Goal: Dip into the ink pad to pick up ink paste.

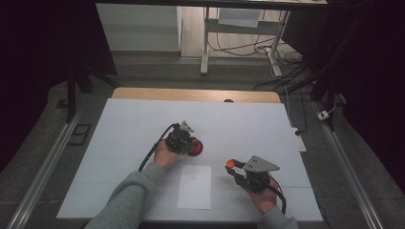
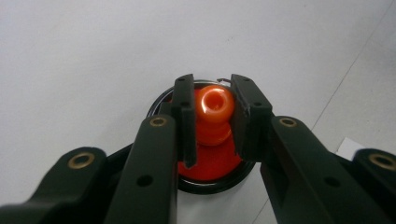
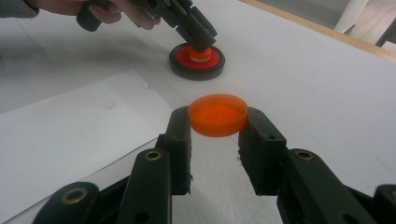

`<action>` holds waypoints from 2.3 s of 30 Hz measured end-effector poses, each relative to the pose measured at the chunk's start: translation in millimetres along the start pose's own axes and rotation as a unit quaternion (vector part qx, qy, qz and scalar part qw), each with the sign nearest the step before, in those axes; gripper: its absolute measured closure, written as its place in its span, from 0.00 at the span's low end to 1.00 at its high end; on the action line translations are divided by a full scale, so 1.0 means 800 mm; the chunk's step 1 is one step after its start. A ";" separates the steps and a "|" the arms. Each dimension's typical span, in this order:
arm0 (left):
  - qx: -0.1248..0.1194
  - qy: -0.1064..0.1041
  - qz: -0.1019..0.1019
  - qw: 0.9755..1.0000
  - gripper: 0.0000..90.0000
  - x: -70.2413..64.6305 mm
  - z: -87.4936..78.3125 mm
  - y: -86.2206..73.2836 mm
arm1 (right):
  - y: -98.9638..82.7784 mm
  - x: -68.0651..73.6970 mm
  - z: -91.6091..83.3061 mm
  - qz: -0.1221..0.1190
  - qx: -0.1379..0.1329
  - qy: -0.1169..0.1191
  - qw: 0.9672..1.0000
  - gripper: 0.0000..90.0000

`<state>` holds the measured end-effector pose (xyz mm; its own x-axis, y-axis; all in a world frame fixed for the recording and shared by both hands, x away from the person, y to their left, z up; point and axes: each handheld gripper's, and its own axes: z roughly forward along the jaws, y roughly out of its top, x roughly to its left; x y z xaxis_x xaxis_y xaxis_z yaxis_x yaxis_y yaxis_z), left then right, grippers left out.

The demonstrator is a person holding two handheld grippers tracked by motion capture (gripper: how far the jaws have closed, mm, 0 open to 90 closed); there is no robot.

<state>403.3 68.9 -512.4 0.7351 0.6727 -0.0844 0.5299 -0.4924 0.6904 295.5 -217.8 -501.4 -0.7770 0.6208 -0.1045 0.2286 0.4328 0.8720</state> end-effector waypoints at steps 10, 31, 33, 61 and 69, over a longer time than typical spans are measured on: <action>-0.001 -0.003 -0.001 1.000 0.81 0.002 -0.001 0.000 | 0.001 -0.001 -0.001 0.000 -0.002 -0.002 1.000 0.72; -0.024 -0.010 0.002 1.000 0.81 0.003 -0.009 0.001 | 0.002 0.000 -0.002 -0.001 -0.005 0.000 1.000 0.72; -0.048 -0.011 0.001 0.999 0.81 0.003 -0.020 0.003 | 0.002 -0.001 -0.002 -0.001 -0.004 -0.002 1.000 0.72; 0.001 -0.004 0.000 1.000 0.81 0.009 -0.004 -0.002 | 0.002 0.000 -0.001 -0.002 -0.005 -0.001 1.000 0.72; 0.007 0.000 0.003 1.000 0.81 0.007 -0.003 -0.001 | 0.002 0.001 -0.001 -0.003 -0.005 0.000 1.000 0.72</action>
<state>406.0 74.5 -511.3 0.7387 0.6694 -0.0794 0.5304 -0.5045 0.6813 294.8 -217.3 -499.4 -0.7779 0.6187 -0.1099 0.2187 0.4305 0.8757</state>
